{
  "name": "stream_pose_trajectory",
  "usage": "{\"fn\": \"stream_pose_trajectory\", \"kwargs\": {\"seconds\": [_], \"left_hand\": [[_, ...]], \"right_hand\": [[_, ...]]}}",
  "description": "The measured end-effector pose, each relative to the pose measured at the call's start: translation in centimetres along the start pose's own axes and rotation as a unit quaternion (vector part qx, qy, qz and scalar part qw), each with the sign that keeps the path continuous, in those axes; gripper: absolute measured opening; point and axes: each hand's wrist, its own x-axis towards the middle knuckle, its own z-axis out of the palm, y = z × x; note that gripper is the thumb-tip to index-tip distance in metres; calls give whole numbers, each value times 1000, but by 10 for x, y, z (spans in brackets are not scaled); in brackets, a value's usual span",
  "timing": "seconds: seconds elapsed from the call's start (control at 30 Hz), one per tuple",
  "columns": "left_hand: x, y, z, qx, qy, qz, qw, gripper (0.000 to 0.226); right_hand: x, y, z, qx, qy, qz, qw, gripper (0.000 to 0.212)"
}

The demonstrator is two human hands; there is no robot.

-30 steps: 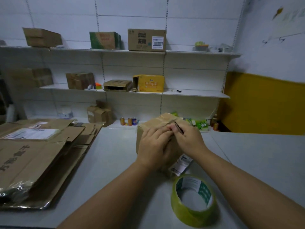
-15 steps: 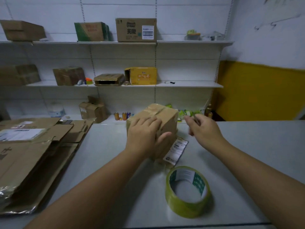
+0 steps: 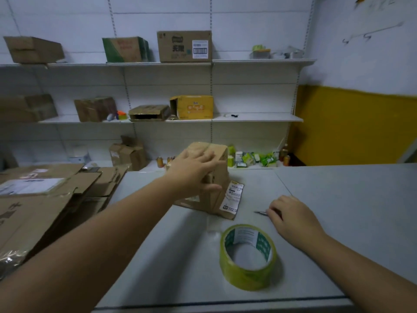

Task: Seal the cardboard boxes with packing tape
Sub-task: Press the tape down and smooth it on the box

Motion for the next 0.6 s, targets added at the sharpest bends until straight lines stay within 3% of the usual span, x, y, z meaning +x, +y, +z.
{"fn": "stream_pose_trajectory", "kwargs": {"seconds": [0.17, 0.23, 0.27, 0.3, 0.37, 0.43, 0.47, 0.5, 0.53, 0.57, 0.6], "left_hand": [[0, 8, 8, -18, 67, -61, 996, 50], [-14, 0, 1, -160, 169, -160, 959, 38], [-24, -5, -5, -296, 236, -236, 895, 32], [-32, -10, -12, -429, 301, -301, 797, 28], [-44, -17, -27, -588, 404, -390, 583, 28], [-52, -18, -36, -697, 407, -434, 401, 36], [-56, -15, -36, -755, 381, -428, 319, 39], [-59, -8, -35, -801, 348, -410, 261, 42], [-63, 4, -35, -830, 323, -391, 233, 44], [-68, 21, -34, -836, 300, -392, 241, 43], [-73, 37, -35, -828, 283, -400, 272, 39]], "right_hand": [[-2, 0, 0, 2, 22, -3, 1000, 24], [-2, 2, -4, 6, 65, -1, 998, 25], [-1, 1, -7, 20, 94, 5, 995, 27], [0, -3, -13, 61, 119, 17, 991, 28], [9, -28, -39, 236, 168, 79, 954, 24], [21, -71, -66, 470, 108, 133, 866, 31], [27, -95, -76, 553, 49, 139, 820, 52], [30, -118, -83, 607, -9, 142, 782, 74], [30, -141, -85, 649, -55, 130, 747, 88], [29, -161, -84, 684, -84, 113, 716, 94], [27, -177, -80, 706, -86, 108, 694, 95]]}}
